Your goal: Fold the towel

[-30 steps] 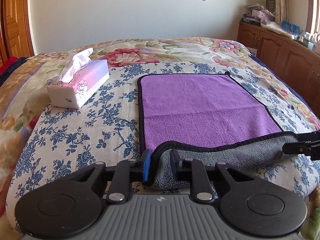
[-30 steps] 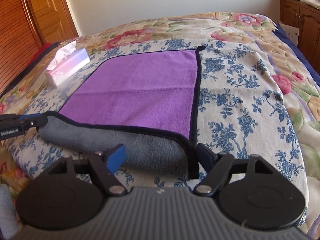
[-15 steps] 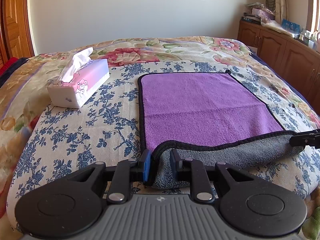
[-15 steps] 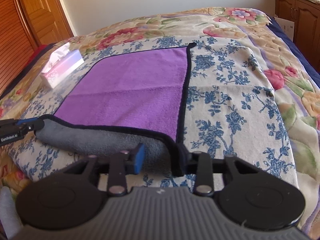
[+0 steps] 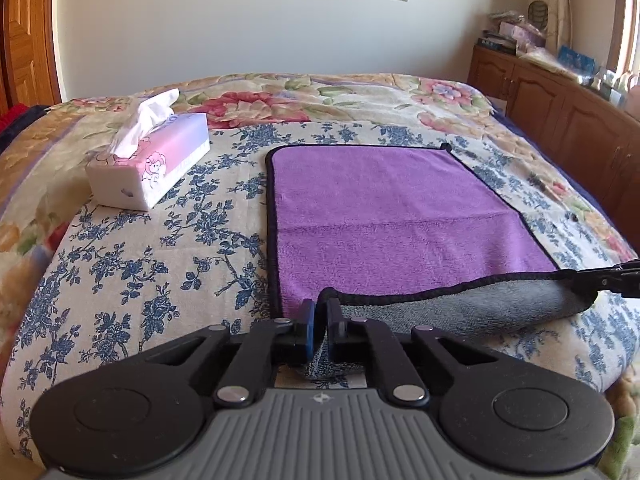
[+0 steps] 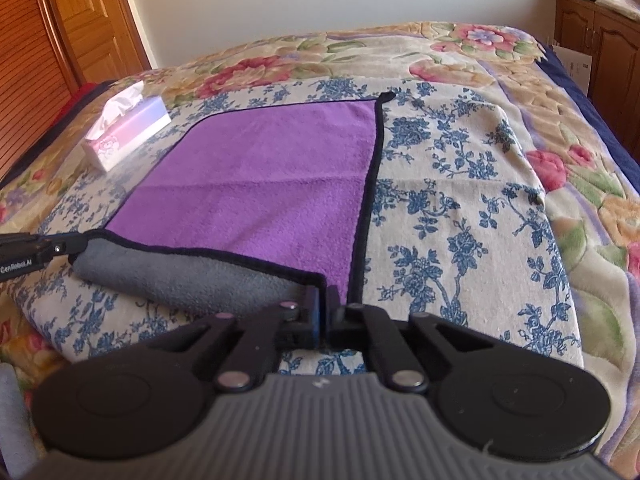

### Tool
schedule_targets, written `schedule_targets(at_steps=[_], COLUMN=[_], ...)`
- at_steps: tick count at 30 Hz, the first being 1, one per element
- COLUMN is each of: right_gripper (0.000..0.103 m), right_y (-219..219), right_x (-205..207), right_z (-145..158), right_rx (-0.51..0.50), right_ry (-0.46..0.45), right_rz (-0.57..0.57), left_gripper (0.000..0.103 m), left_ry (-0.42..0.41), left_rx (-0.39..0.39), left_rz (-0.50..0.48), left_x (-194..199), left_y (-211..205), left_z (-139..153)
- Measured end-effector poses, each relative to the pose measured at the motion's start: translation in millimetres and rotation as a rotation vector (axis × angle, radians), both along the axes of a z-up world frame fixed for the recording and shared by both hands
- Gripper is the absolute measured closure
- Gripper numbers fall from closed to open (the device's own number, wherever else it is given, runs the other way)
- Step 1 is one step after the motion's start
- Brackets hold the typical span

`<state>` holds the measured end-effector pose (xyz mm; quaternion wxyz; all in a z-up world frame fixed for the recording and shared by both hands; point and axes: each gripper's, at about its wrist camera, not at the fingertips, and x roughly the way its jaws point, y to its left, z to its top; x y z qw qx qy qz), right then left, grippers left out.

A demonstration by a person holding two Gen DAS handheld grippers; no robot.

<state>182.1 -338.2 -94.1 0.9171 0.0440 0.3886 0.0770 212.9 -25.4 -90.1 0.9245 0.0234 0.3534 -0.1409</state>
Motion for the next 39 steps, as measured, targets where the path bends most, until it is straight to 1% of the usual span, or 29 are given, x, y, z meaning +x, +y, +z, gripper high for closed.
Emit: schedule_targets(at_steps=[15,22,25,30,39], right_gripper=[0.100,0.100,0.100,0.100,0.100], right_y=[1,6,7,9,13], right_x=[-3,0,-1,-1,5], right_z=[10,17,21,28,40], right_rx=[0.006,-0.017,-0.011,-0.019,-0.035], right_ry=[-0.066,-0.107,-0.123,-0.158,-0.206], right_rz=[0.015,0.045,0.051,0.056,0.069], left_gripper=[0.097,0.097,0.097,0.097,0.098], left_ry=[-0.021,-0.043,-0.048,-0.045,-0.056], left_rx=[-0.027,-0.023,-0.026,-0.035,-0.028], left_rz=[-0.009,-0.010,-0.005,-0.002,-0.003], left_x=[-3,-7,-8,-7,-3], left_y=[1,-1,0,1,0], left_z=[14,28,33,36,43])
